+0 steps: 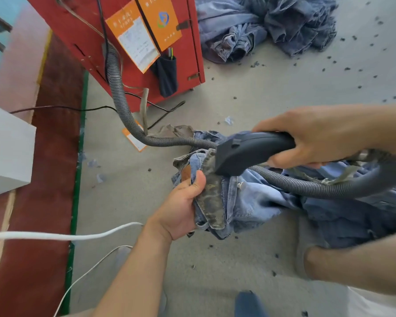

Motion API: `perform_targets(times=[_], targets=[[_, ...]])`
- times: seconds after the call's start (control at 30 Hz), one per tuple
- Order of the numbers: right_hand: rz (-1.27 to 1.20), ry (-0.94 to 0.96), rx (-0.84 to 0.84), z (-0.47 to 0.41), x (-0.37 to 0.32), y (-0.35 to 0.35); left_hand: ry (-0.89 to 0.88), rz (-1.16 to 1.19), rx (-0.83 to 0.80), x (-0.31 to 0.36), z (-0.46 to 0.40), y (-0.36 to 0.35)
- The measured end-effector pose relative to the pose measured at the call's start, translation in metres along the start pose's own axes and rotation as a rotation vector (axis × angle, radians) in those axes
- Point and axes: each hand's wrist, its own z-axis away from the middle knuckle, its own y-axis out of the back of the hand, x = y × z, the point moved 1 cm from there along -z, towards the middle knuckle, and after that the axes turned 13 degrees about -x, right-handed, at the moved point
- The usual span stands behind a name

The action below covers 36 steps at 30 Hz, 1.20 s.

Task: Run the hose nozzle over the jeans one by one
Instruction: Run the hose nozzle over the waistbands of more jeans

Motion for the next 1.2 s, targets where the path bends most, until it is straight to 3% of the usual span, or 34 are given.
perform_targets(times=[0.33,0.53,0.7,0.77,0.9,1.07,1.2], targets=[[0.059,-0.080,0.005,-0.002,-0.013,-0.018,-0.053,0.000,0.057,-0.002,-0.003,0.000],[-0.031,-0.138,0.237,-0.016,-0.004,-0.008,-0.020,-0.016,0.041,-0.004,0.000,-0.001],[-0.076,-0.096,-0.025,0.005,-0.006,-0.011,-0.024,-0.006,0.045,0.000,0.002,0.002],[-0.044,-0.108,-0.003,-0.005,-0.010,-0.018,-0.013,0.000,0.036,0.001,0.003,0.006],[0.032,-0.116,0.230,-0.018,-0.009,-0.013,0.039,-0.006,0.033,-0.002,0.005,0.009],[-0.061,-0.089,-0.006,0.001,-0.013,-0.019,0.015,-0.024,0.039,0.001,0.003,0.010],[0.061,-0.111,0.213,-0.023,-0.018,-0.027,0.046,0.011,0.002,-0.006,0.001,0.010]])
